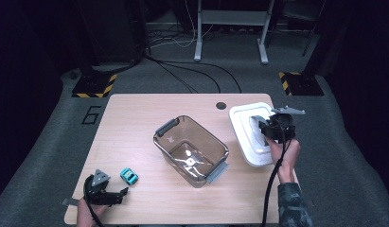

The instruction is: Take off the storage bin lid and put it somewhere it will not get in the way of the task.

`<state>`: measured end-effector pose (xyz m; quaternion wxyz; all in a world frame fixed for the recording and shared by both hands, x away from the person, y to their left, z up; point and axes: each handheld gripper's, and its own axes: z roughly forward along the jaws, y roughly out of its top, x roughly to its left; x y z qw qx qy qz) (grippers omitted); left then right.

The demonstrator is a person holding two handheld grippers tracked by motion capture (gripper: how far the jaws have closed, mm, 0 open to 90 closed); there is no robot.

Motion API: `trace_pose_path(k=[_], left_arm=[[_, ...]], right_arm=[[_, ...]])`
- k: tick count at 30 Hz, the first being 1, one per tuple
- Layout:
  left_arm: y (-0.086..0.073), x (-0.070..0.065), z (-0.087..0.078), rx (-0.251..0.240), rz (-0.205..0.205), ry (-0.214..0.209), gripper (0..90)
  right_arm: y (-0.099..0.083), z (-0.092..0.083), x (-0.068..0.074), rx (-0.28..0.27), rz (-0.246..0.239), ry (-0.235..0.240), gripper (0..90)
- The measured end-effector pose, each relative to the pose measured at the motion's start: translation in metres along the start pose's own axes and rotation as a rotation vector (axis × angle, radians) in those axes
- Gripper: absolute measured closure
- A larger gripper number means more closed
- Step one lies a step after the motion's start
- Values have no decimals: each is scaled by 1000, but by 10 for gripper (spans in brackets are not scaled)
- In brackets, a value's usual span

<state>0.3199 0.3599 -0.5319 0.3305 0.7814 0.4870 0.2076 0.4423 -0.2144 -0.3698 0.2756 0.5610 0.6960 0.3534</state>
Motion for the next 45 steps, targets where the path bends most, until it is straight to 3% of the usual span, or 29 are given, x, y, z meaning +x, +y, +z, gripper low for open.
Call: trace_pose_path(k=[18,45], left_arm=[[0,0,0,0,0,0,5],[0,0,0,0,-1,-1,5]], right_arm=[[-31,40,-8,50,61,-55,664],[-43,83,-5,73,128,-73,664]])
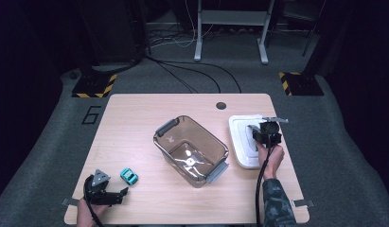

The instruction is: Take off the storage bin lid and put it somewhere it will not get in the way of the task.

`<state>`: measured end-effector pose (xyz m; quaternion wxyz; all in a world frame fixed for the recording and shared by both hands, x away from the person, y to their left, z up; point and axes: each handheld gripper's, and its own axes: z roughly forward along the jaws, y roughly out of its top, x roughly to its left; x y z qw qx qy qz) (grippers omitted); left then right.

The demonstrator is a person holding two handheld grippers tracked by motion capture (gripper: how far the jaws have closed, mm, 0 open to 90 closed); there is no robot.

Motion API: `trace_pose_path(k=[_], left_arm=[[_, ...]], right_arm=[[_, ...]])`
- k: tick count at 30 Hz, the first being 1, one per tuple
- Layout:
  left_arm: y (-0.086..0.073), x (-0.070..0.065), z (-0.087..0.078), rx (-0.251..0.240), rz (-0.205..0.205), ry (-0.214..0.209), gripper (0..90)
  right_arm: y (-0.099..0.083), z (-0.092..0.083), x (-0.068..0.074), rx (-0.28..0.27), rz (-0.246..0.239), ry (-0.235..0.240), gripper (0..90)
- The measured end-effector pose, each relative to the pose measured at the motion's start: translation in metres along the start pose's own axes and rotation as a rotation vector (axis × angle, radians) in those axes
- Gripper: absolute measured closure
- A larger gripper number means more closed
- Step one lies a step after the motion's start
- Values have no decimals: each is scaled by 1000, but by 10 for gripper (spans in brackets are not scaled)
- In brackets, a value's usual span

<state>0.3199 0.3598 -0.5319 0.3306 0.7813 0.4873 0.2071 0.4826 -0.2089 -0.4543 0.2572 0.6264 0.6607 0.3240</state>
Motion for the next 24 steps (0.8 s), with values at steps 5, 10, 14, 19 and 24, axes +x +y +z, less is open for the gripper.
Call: trace_pose_path(k=[5,10,14,19,24], left_arm=[[0,0,0,0,0,0,5],[0,0,0,0,0,0,5],[0,0,0,0,1,0,5],[0,0,0,-1,1,0,5],[0,0,0,0,0,0,5]], right_arm=[[-3,9,-2,5,41,-4,664],[-6,15,-4,0,58,-24,664],[-6,20,-2,1,56,-44,663],[-8,27,-1,16,58,-55,663],[-12,34,-2,32,56,-53,661]])
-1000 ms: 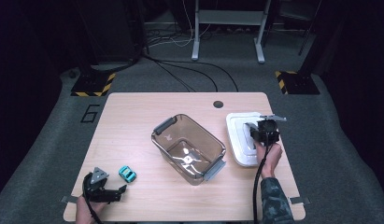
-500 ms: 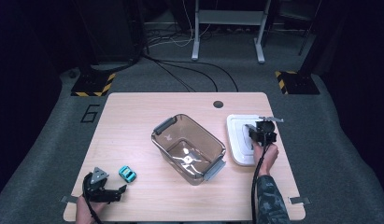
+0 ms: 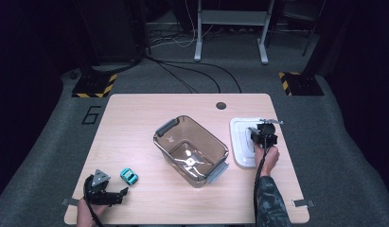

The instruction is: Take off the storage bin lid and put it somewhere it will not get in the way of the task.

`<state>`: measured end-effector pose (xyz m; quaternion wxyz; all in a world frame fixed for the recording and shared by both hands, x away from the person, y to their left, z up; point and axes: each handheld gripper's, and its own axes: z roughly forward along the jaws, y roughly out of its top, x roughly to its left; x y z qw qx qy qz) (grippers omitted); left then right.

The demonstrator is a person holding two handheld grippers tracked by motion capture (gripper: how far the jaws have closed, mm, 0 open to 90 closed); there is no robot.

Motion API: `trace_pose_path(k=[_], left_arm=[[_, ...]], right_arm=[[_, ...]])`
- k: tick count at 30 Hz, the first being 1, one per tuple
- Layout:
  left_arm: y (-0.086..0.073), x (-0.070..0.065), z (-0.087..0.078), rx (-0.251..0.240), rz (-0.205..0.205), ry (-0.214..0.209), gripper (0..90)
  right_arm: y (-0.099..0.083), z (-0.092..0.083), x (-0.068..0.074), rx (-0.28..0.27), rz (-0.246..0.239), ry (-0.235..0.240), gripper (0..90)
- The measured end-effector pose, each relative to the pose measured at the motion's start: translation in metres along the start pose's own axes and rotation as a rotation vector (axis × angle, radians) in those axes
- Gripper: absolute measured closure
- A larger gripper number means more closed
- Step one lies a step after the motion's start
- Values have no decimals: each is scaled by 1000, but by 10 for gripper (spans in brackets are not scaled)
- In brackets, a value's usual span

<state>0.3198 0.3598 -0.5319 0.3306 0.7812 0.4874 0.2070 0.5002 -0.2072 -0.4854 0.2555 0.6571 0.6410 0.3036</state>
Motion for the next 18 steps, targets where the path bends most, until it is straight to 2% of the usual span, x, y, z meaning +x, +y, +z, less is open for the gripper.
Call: trace_pose_path(k=[3,5,7,10,14,18], left_arm=[[0,0,0,0,1,0,5],[0,0,0,0,0,0,5],[0,0,0,-1,1,1,5],[0,0,0,0,0,0,5],[0,0,0,0,1,0,5],[0,0,0,0,1,0,5]], right_arm=[[0,0,0,3,-9,1,655],[1,-1,0,5,-11,15,618],[2,-4,-1,0,-22,17,510],[3,-10,-1,0,-21,41,380],[3,-21,-2,-19,-48,80,218],[1,-34,-2,-30,-65,111,151]])
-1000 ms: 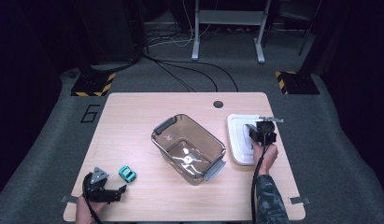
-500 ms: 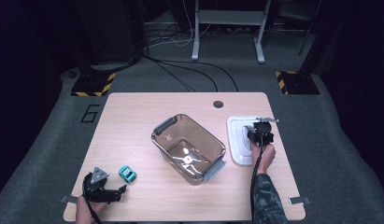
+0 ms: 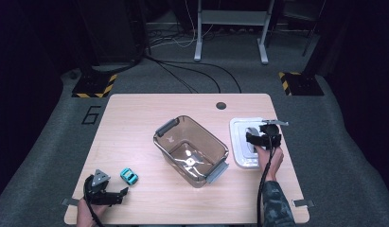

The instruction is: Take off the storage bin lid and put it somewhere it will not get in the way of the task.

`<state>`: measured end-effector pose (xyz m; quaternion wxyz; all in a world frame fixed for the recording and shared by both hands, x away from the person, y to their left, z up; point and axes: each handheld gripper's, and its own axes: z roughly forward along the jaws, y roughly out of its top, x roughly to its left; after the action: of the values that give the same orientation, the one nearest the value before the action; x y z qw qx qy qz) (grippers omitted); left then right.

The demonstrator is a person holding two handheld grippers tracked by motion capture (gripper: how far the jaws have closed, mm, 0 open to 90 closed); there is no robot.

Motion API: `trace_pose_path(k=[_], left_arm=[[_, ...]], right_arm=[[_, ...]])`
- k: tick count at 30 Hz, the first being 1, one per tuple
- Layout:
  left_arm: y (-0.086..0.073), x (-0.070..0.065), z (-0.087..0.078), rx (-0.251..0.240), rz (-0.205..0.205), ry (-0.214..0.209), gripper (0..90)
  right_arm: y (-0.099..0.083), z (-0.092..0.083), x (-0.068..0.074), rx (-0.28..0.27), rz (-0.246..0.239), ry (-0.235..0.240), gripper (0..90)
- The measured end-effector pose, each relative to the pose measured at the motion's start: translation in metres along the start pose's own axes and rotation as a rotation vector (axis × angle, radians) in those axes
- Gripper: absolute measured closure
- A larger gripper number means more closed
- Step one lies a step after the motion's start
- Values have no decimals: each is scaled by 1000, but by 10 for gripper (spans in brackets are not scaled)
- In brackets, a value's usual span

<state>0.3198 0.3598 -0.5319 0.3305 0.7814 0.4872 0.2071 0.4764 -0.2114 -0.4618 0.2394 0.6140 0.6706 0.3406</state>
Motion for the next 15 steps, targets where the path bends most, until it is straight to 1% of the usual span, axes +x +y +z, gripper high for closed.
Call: trace_pose_path(k=[1,3,5,7,8,11,13,15], left_arm=[[0,0,0,0,0,0,5],[0,0,0,0,0,0,5],[0,0,0,0,0,0,5],[0,0,0,0,1,0,5],[0,0,0,0,0,0,5],[0,0,0,0,0,0,5],[0,0,0,0,0,0,5],[0,0,0,0,0,0,5]], right_arm=[[-1,-4,1,2,-8,12,131],[-2,-9,2,15,-29,20,80],[-4,-12,4,30,-37,31,25],[-7,-17,5,31,-51,34,0],[-8,-20,5,38,-54,42,0],[-13,-26,6,31,-55,64,0],[-16,-30,5,25,-64,71,0],[-19,-35,6,14,-61,75,0]])
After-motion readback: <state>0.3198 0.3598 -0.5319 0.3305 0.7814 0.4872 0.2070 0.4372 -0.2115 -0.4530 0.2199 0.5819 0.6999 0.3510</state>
